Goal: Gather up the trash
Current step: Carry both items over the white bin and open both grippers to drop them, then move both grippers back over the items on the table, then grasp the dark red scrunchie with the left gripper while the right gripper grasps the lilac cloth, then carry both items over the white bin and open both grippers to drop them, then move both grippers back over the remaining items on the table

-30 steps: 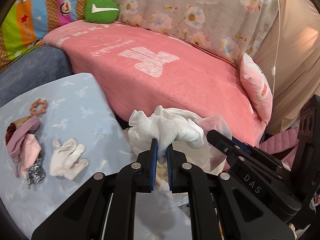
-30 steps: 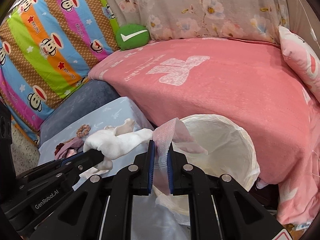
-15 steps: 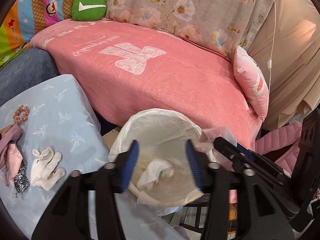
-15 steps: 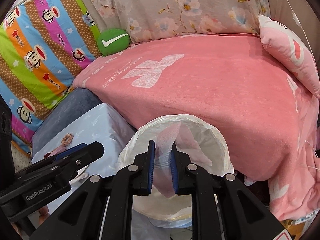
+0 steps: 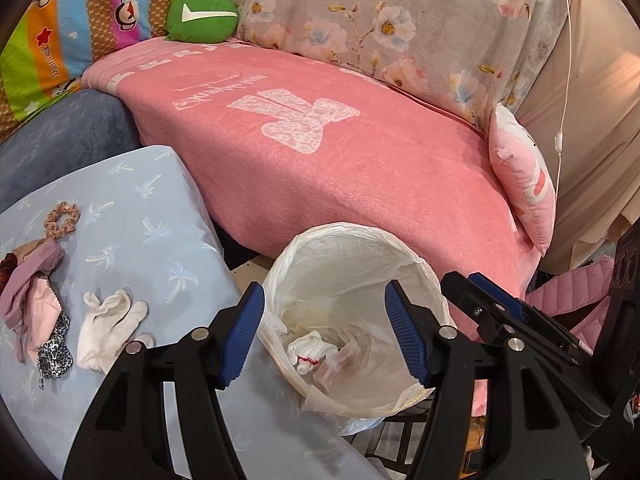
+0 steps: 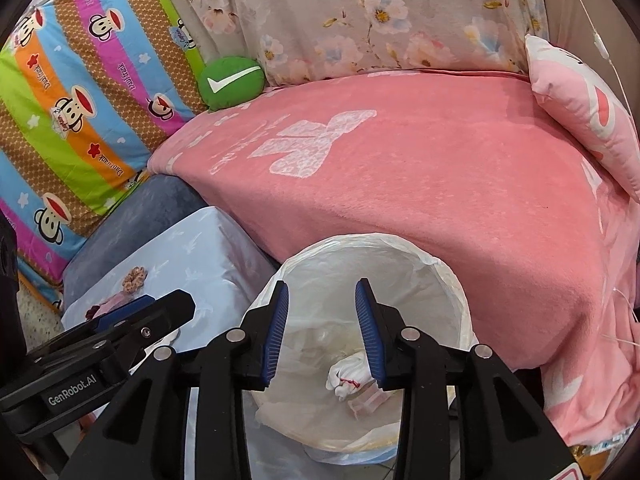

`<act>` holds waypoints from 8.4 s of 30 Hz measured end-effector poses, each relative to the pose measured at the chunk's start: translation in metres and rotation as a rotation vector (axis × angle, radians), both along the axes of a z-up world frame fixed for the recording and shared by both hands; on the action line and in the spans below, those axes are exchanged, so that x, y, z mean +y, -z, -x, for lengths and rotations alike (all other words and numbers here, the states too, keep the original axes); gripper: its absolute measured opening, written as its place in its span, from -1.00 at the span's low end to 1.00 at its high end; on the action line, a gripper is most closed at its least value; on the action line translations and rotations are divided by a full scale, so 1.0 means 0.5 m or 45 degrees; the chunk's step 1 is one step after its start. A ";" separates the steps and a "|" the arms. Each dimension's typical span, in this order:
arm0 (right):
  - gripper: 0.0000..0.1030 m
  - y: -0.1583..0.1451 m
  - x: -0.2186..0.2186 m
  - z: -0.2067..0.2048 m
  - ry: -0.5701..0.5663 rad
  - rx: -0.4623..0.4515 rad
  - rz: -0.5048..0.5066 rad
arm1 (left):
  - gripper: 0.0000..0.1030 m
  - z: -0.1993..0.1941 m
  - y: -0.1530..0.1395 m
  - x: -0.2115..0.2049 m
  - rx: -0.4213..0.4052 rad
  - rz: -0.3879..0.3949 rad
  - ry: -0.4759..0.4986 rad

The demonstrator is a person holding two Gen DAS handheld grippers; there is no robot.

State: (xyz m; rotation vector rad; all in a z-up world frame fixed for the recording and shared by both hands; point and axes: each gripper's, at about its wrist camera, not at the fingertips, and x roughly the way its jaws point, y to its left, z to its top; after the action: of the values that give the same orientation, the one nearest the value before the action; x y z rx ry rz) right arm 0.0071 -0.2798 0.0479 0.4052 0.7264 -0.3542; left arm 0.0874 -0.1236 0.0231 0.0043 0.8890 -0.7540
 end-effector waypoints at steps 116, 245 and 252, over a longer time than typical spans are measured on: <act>-0.94 0.139 0.693 -0.392 -0.769 0.191 -0.178 | -0.72 -0.265 0.139 0.644 0.287 0.173 -0.615; -0.12 0.016 0.281 -0.049 -0.362 0.035 -0.087 | 0.54 -0.031 0.087 0.325 0.061 -0.108 -0.453; -0.12 0.038 0.343 -0.075 -0.432 0.075 -0.080 | 0.55 -0.035 0.137 0.403 0.122 -0.140 -0.528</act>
State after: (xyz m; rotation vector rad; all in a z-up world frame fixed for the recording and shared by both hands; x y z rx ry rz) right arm 0.0444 -0.1081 0.0290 0.3246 0.8497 -0.0240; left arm 0.1051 0.0780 -0.0452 -0.1169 0.9819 -0.3202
